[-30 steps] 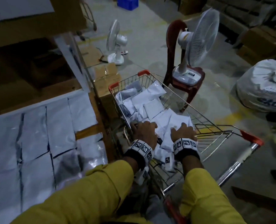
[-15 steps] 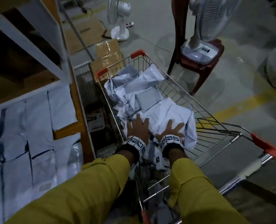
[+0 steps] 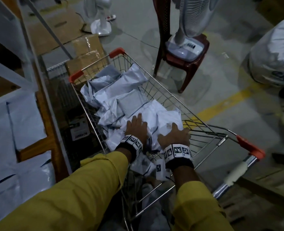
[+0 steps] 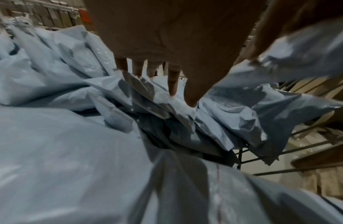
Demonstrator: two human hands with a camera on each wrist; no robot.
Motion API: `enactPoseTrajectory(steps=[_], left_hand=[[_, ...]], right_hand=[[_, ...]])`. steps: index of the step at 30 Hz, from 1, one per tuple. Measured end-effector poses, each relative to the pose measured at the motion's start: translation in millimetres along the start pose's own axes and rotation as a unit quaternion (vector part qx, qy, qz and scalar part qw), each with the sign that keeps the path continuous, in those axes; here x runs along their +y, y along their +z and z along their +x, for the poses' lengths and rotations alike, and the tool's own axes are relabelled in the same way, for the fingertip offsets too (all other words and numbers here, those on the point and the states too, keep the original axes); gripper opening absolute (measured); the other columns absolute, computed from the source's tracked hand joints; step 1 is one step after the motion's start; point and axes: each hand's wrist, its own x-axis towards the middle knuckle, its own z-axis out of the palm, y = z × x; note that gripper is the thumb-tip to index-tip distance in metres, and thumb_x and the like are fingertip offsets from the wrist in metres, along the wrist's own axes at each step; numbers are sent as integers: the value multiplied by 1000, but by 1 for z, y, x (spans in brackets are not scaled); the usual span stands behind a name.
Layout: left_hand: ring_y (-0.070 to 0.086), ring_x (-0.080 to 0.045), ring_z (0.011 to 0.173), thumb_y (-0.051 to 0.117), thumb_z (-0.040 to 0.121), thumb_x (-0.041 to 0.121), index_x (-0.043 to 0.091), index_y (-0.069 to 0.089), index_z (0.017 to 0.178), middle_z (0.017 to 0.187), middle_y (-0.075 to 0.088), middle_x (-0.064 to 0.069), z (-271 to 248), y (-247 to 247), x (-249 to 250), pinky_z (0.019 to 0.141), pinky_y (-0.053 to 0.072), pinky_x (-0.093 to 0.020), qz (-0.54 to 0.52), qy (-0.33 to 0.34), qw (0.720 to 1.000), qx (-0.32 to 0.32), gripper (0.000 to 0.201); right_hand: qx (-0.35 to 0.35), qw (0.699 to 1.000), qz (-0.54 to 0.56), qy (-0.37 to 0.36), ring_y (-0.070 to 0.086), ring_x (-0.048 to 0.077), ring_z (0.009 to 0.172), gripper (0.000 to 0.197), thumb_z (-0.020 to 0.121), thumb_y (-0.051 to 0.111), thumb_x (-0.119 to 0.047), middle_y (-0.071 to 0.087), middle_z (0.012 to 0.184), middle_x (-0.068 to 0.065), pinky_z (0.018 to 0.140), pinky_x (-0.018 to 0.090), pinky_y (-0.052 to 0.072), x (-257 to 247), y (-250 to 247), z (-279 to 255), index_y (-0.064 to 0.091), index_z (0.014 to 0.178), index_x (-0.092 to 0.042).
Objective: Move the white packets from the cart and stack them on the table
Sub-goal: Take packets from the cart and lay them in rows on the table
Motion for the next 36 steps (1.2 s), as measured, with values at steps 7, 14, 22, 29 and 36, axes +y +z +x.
enactPoseTrajectory(steps=[7, 14, 22, 29, 36], left_hand=[[31, -36, 141, 68, 85, 43, 8, 44, 136, 161, 20, -22, 17, 2, 21, 108, 31, -48, 29, -38, 999, 14, 67], [48, -36, 119, 73, 79, 42, 29, 30, 154, 147, 36, -24, 10, -1, 21, 92, 42, -42, 9, -3, 999, 34, 88], [44, -36, 120, 45, 98, 31, 27, 19, 158, 138, 38, -18, -23, -10, 3, 95, 39, -41, -6, -36, 998, 56, 65], [37, -41, 127, 62, 91, 32, 19, 35, 152, 144, 35, -22, -71, -36, -22, 105, 34, -45, -130, -102, 978, 129, 69], [30, -44, 127, 48, 96, 30, 17, 37, 153, 145, 28, -25, -147, -66, -78, 108, 29, -46, -248, -150, 926, 242, 59]], right_hand=[[21, 998, -35, -38, 39, 39, 121, 106, 61, 82, -46, 20, 141, 15, 96, 44, 49, 9, -17, -8, 28, 151, -31], [37, 997, 17, -61, 35, 40, 131, 74, 78, 58, -51, 19, 156, 8, 103, 54, 43, 9, -15, -13, 37, 148, -35], [65, 994, 5, -82, 38, 40, 129, 63, 88, 49, -52, 30, 154, 7, 104, 50, 42, -3, -18, -31, 38, 148, -38], [97, 989, 23, -107, 38, 41, 131, 60, 89, 47, -51, 32, 154, 7, 106, 52, 41, -14, -28, -63, 40, 147, -38], [135, 978, 49, -154, 37, 42, 132, 60, 90, 42, -52, 32, 154, 10, 111, 50, 33, -53, -32, -118, 40, 148, -35]])
